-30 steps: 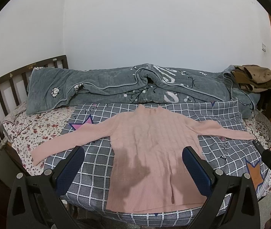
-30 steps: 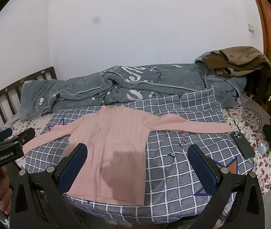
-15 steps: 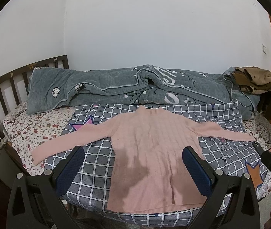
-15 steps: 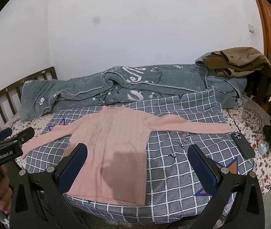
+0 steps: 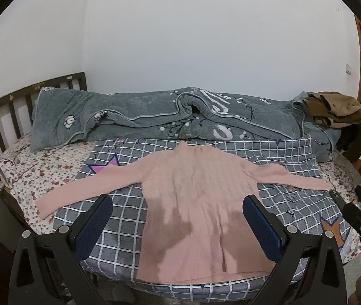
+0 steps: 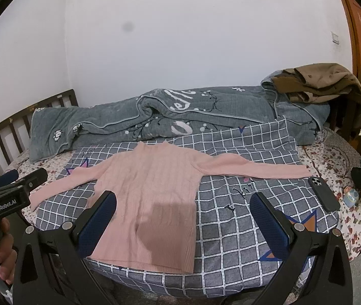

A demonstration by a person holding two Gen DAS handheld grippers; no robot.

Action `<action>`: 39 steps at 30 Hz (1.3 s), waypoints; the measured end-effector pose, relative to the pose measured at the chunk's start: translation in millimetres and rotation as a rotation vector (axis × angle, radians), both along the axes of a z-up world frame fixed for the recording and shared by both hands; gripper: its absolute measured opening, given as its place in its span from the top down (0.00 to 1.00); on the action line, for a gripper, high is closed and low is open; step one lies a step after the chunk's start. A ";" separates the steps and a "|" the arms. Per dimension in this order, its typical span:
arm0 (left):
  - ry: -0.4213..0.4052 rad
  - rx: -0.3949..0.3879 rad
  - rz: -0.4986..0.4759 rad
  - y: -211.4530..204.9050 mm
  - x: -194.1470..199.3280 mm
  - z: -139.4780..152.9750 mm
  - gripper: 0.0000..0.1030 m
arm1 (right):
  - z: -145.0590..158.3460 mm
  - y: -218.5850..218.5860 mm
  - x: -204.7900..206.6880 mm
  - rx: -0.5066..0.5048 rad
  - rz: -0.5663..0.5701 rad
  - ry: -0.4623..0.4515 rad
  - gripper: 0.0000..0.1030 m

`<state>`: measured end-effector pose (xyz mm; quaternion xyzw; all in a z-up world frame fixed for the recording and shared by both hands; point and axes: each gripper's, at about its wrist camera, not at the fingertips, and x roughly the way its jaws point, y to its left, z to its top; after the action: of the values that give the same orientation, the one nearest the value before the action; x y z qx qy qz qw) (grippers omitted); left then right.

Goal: Fold small clothes

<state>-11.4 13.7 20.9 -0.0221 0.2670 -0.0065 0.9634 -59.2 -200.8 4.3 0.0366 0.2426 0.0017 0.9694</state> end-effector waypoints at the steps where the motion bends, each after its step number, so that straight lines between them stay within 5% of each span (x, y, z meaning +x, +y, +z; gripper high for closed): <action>1: 0.001 -0.011 -0.004 2.8 2.1 -2.1 0.00 | -0.1 0.3 0.4 0.002 0.005 0.000 0.00; 11: 0.068 -0.173 0.116 82.0 43.8 -70.6 0.00 | -22.3 9.1 32.8 -0.034 0.054 -0.010 0.00; 25: 0.217 -0.461 0.430 252.2 110.9 -203.7 0.14 | -96.1 51.2 149.2 -0.045 0.287 0.046 0.05; 31: 0.200 -0.615 0.506 308.4 132.2 -232.1 0.21 | -120.8 60.9 186.3 -0.036 0.321 0.022 0.06; 36: 0.142 -0.587 0.546 334.0 141.6 -233.0 0.24 | -151.1 51.5 203.3 -0.019 0.338 0.075 0.06; 39: 0.132 -0.601 0.596 349.6 145.8 -233.5 0.36 | -163.8 37.9 210.4 0.004 0.321 0.115 0.06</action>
<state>134.4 363.3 -212.6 -0.3783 0.2963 0.1960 0.8548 151.2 -162.9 -159.5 -0.0008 0.3005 0.1550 0.9411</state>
